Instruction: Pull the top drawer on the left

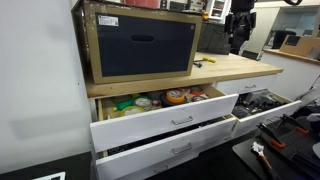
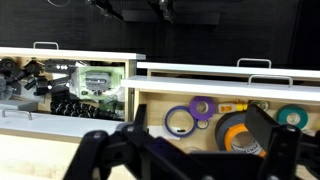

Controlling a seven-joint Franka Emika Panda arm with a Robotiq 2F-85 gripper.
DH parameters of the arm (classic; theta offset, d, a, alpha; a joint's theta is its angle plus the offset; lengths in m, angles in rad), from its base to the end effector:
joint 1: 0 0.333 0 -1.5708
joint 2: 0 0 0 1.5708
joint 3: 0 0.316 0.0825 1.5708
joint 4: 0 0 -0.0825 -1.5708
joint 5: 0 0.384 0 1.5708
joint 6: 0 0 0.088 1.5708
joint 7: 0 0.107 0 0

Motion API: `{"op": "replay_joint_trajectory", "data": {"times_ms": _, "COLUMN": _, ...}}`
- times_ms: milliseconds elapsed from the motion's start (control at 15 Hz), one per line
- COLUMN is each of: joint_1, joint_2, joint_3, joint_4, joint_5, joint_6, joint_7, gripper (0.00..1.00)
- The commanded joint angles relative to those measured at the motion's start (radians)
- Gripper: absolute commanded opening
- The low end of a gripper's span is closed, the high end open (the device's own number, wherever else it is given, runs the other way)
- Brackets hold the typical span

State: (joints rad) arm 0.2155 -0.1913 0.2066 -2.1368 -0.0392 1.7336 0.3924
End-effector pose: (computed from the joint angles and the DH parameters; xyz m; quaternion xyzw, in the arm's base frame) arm 0.4311 0.1936 0.4703 0.9933 0.0161 -0.0840 0.0777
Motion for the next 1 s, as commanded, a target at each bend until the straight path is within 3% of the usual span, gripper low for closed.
{"op": "replay_joint_trajectory", "data": {"times_ms": 0, "joint_1": -0.041, "joint_2": -0.026, "joint_3": -0.017, "joint_4": 0.019, "joint_5": 0.008, "joint_6": -0.039, "joint_7": -0.035, "gripper": 1.00}}
{"op": "replay_joint_trajectory", "data": {"times_ms": 533, "joint_1": -0.103, "joint_2": -0.009, "joint_3": -0.061, "joint_4": 0.056, "joint_5": 0.009, "joint_6": -0.086, "joint_7": -0.024, "gripper": 1.00}}
{"op": "replay_joint_trajectory", "data": {"times_ms": 800, "joint_1": -0.120, "joint_2": -0.001, "joint_3": -0.062, "joint_4": 0.080, "joint_5": 0.075, "joint_6": -0.109, "joint_7": 0.101, "gripper": 1.00}}
{"op": "replay_joint_trajectory", "data": {"times_ms": 933, "joint_1": -0.118, "joint_2": -0.015, "joint_3": -0.062, "joint_4": 0.046, "joint_5": 0.045, "joint_6": -0.070, "joint_7": 0.047, "gripper": 1.00}}
